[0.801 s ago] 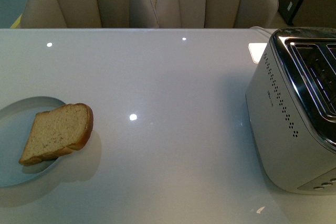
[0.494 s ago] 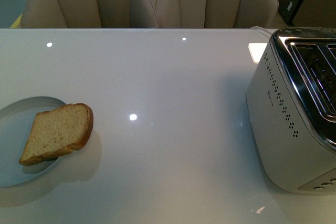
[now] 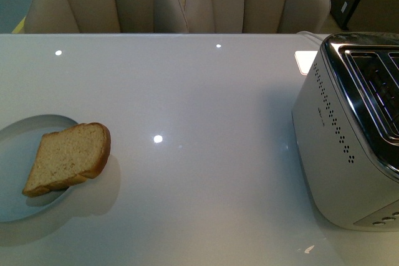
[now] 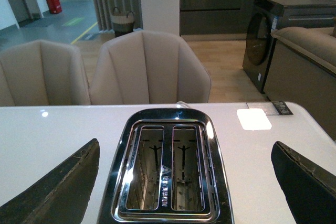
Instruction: Left arm holds plate, right arm toasts bread
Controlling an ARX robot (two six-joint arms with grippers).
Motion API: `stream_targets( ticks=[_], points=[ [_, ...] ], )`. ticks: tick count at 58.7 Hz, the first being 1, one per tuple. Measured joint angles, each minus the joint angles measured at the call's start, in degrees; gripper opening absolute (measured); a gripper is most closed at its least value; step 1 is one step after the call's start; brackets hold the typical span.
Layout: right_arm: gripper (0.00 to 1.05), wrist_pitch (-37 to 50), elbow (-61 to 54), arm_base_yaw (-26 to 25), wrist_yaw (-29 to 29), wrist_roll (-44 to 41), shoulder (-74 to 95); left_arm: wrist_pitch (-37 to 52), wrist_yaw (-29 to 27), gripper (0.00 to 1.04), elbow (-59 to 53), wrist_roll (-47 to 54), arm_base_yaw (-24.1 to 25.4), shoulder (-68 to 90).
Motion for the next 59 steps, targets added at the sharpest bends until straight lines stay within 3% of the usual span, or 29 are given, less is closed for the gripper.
stream_targets(
  ticks=[7,10,14,33,47,59],
  points=[
    [0.96,0.0,0.0,0.0,0.0,0.0,0.0,5.0,5.6,0.98,0.9,1.3,6.2,5.2],
    [0.96,0.0,0.0,0.0,0.0,0.0,0.0,12.4,9.0,0.98,1.4,4.4,11.7,12.9],
    [0.96,0.0,0.0,0.0,0.0,0.0,0.0,20.7,10.8,0.98,2.1,7.6,15.1,21.7],
    [0.96,0.0,0.0,0.0,0.0,0.0,0.0,55.0,10.8,0.98,11.2,16.9,20.1,66.6],
    [0.96,0.0,0.0,0.0,0.0,0.0,0.0,61.8,10.9,0.98,18.7,23.1,24.9,92.0],
    [0.96,0.0,0.0,0.0,0.0,0.0,0.0,63.4,8.8,0.98,21.5,26.5,25.6,102.5]
  ],
)
